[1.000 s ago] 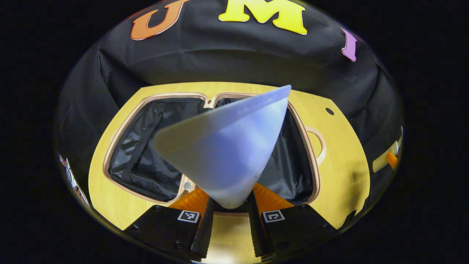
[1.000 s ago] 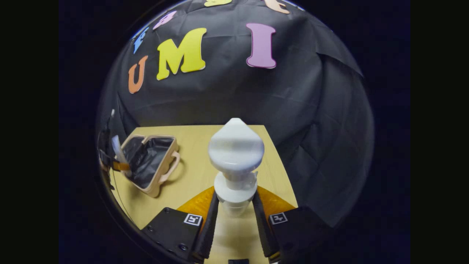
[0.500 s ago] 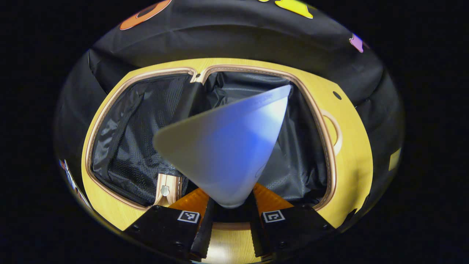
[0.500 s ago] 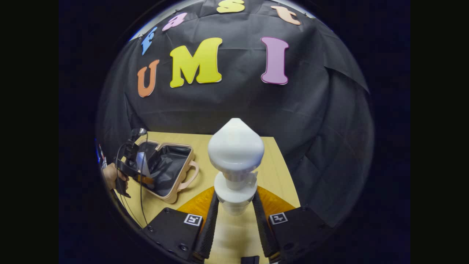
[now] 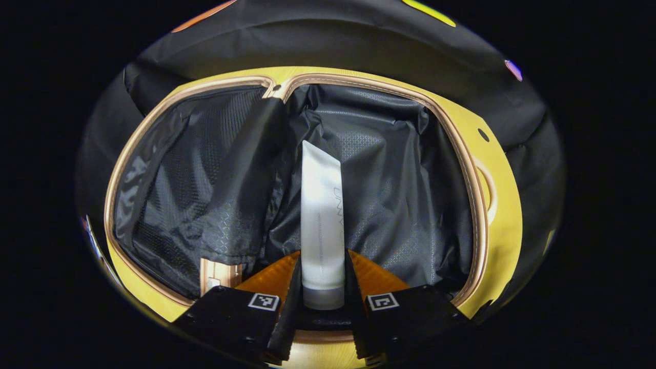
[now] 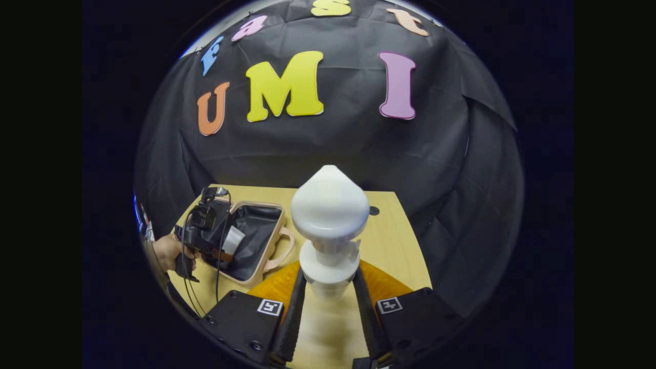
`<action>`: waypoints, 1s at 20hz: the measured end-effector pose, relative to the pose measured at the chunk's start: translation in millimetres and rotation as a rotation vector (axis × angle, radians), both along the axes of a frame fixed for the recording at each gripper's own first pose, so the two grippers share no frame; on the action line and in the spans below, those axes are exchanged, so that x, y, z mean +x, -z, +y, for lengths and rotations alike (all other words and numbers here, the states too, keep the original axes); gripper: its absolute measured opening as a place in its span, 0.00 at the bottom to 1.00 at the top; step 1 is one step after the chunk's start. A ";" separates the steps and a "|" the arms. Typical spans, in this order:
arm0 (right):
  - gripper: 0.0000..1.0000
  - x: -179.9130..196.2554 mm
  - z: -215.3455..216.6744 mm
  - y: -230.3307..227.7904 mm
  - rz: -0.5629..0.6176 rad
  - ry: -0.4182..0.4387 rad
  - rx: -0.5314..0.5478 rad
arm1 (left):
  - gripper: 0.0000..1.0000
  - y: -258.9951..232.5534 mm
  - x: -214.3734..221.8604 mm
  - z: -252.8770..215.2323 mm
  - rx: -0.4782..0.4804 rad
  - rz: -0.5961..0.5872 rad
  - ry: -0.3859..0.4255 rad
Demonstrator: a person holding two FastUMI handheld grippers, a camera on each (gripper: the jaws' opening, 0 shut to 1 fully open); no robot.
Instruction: First open the suitcase, pack the skin care products into it, and then close the suitcase.
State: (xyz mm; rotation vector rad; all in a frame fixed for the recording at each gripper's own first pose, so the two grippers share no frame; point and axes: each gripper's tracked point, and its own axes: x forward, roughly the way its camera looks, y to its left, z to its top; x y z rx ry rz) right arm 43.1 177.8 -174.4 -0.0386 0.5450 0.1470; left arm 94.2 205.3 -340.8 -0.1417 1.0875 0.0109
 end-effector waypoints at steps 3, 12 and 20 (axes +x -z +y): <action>0.49 6.0 17.5 3.5 0.021 -0.021 0.005 | 0.55 -0.8 0.2 -6.4 -0.044 -0.024 0.008; 0.49 45.8 121.5 -1.7 0.017 -0.146 0.023 | 0.81 -83.5 -10.8 0.9 -0.017 -0.283 0.046; 0.47 63.2 227.2 77.3 0.172 -0.230 0.021 | 0.95 -153.1 -49.9 50.9 0.045 -0.600 0.010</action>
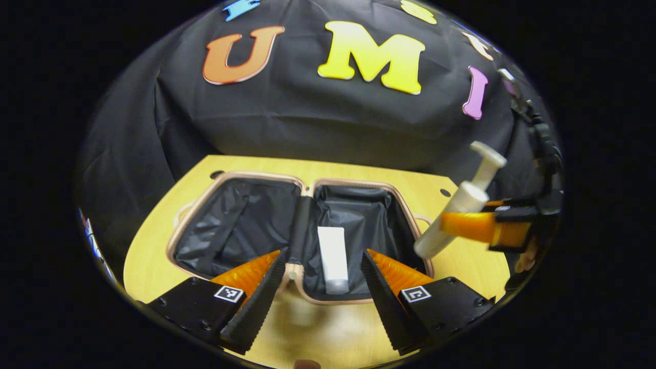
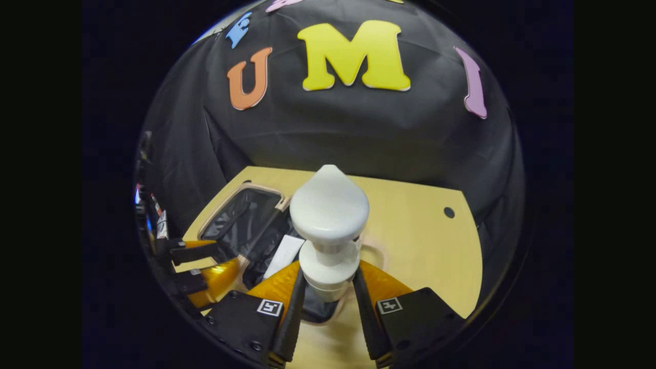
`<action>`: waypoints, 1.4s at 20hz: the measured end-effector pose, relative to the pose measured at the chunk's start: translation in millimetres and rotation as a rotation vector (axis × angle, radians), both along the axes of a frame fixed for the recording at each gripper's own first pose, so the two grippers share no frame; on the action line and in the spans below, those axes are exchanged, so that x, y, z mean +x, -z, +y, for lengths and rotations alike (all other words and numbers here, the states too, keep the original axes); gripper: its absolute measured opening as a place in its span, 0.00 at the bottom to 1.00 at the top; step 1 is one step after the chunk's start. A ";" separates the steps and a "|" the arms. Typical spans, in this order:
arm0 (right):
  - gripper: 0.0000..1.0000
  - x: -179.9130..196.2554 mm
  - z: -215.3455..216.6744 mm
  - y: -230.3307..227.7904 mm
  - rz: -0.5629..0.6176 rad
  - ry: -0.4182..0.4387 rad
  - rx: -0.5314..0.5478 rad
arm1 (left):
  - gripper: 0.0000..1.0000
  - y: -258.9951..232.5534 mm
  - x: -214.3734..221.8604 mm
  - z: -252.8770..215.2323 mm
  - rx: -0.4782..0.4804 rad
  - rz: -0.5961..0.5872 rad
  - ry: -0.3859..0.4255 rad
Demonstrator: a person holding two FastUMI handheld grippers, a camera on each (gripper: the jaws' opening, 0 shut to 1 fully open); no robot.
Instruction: First open the suitcase, pack the skin care products into it, and then close the suitcase.
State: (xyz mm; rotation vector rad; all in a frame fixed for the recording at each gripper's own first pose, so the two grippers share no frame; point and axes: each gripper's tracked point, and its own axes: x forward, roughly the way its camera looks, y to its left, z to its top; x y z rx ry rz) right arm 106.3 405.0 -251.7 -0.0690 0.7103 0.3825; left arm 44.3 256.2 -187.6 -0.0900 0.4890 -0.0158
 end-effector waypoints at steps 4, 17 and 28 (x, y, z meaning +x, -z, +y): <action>0.49 -10.2 26.7 50.8 0.110 0.008 -0.025 | 0.95 -46.2 -14.1 39.7 0.064 -0.169 -0.049; 0.49 25.7 53.2 96.3 0.237 0.145 -0.028 | 0.95 -164.6 -20.7 76.8 0.156 -0.387 -0.048; 0.49 24.6 56.2 140.5 0.320 0.217 -0.040 | 0.95 -147.9 -14.0 150.3 0.151 -0.297 -0.206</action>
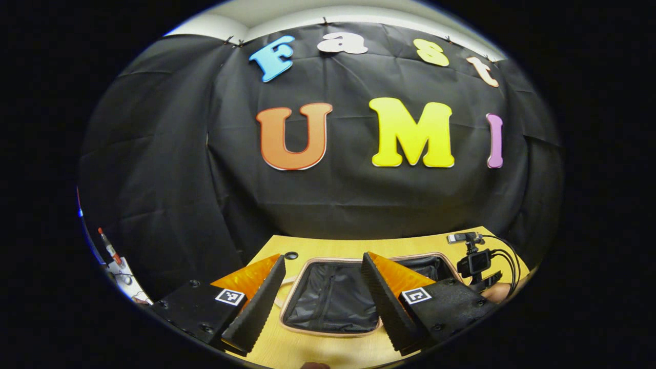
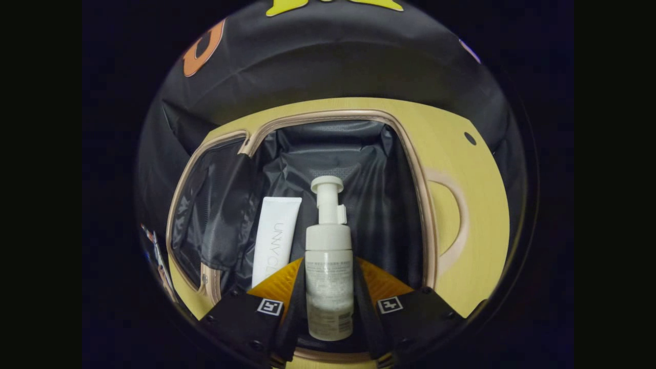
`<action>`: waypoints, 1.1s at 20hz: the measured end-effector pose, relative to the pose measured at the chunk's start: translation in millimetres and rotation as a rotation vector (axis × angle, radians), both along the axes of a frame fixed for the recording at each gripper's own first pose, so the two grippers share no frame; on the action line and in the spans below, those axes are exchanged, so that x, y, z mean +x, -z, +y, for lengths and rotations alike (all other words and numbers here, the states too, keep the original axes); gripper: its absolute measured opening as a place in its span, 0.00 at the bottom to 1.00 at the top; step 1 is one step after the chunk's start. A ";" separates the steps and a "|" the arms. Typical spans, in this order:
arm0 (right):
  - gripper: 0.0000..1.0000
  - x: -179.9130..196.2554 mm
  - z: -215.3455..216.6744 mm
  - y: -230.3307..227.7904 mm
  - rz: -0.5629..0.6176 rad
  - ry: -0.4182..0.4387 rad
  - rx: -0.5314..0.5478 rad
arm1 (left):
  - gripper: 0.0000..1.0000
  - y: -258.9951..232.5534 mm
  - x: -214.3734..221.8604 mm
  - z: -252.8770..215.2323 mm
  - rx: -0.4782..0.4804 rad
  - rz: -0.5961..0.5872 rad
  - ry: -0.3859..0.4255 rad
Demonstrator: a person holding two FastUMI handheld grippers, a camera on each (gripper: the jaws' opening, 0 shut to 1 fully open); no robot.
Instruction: First open the suitcase, pack the skin care products into it, and then close the suitcase.
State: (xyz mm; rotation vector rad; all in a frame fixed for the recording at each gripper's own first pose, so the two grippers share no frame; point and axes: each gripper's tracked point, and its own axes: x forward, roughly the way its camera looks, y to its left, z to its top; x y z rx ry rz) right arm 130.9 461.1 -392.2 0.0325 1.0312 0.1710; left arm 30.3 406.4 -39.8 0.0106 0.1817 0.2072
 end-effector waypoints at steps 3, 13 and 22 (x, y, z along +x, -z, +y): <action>0.52 -1.5 -0.4 -7.1 -0.009 -0.003 0.011 | 0.95 7.2 -1.0 23.5 -0.053 0.010 -0.042; 0.77 -29.8 -6.1 -180.0 -0.404 -0.184 0.043 | 0.96 91.8 29.0 114.8 -0.189 0.123 -0.124; 0.77 -89.8 -72.6 -294.3 -0.568 -0.201 -0.008 | 0.97 224.4 68.2 158.9 -0.421 0.309 -0.164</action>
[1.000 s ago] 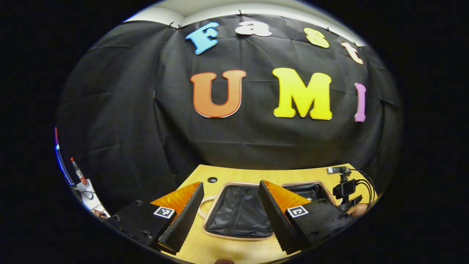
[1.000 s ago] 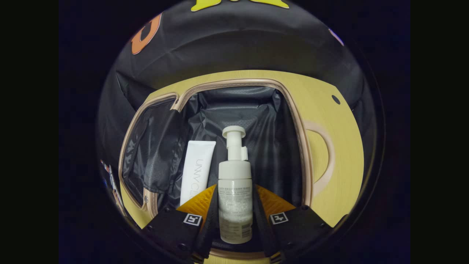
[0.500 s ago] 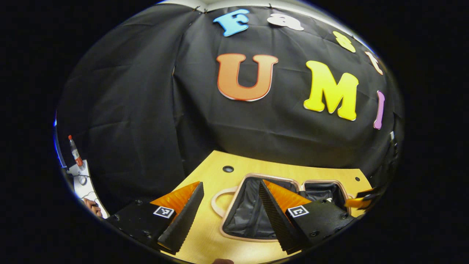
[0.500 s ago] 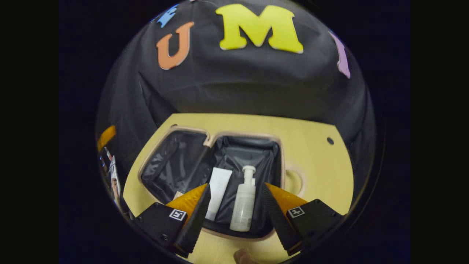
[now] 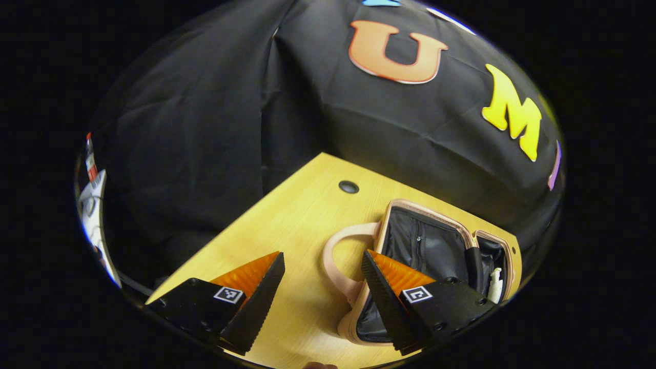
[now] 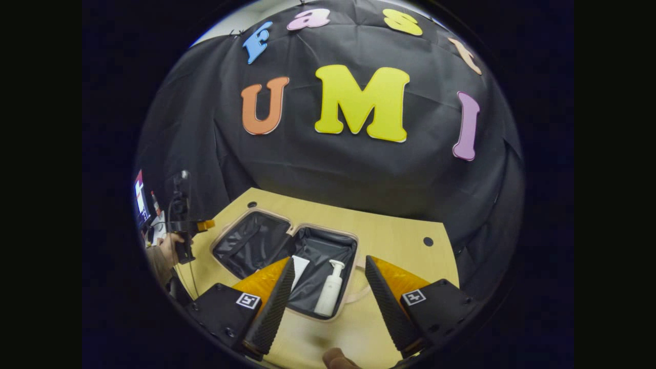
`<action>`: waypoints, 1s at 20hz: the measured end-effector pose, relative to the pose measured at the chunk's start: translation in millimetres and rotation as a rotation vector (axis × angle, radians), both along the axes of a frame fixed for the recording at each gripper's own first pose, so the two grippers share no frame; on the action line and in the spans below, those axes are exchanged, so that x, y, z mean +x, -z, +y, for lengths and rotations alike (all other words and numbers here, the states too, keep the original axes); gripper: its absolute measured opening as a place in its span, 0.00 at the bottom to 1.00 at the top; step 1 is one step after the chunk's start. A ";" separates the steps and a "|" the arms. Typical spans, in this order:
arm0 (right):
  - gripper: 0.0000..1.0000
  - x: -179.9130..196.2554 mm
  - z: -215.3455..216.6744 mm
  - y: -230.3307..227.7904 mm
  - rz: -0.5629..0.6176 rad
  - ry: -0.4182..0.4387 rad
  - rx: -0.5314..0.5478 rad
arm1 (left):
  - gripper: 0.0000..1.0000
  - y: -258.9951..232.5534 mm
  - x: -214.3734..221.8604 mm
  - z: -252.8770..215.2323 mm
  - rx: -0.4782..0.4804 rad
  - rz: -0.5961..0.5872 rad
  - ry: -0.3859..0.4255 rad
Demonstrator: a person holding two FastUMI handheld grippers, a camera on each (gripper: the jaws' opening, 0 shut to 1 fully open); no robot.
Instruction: First open the suitcase, pack the skin care products into it, and then close the suitcase.
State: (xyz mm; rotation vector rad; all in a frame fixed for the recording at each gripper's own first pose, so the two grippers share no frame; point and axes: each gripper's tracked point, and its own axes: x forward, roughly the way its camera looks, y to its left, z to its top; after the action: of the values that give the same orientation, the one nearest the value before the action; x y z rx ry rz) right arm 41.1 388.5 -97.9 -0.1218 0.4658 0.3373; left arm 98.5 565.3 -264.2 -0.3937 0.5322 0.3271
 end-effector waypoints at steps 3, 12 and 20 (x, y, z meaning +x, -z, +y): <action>0.81 -10.5 -21.4 -36.8 -0.088 0.013 -0.020 | 0.97 21.3 9.4 1.1 -0.138 0.009 -0.021; 0.80 -29.8 -72.9 -54.0 -0.111 0.119 -0.008 | 0.28 47.5 39.8 -10.0 -0.375 -0.012 -0.063; 0.80 -42.7 -135.5 -79.9 -0.209 0.241 -0.014 | 0.05 18.6 35.9 -16.9 -0.293 0.034 -0.048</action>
State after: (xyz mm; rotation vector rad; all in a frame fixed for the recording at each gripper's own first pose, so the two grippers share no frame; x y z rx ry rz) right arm -1.6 253.0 -18.0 -0.1117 0.2714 0.0837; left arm 134.3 548.5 -282.8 -0.6857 0.6064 0.3028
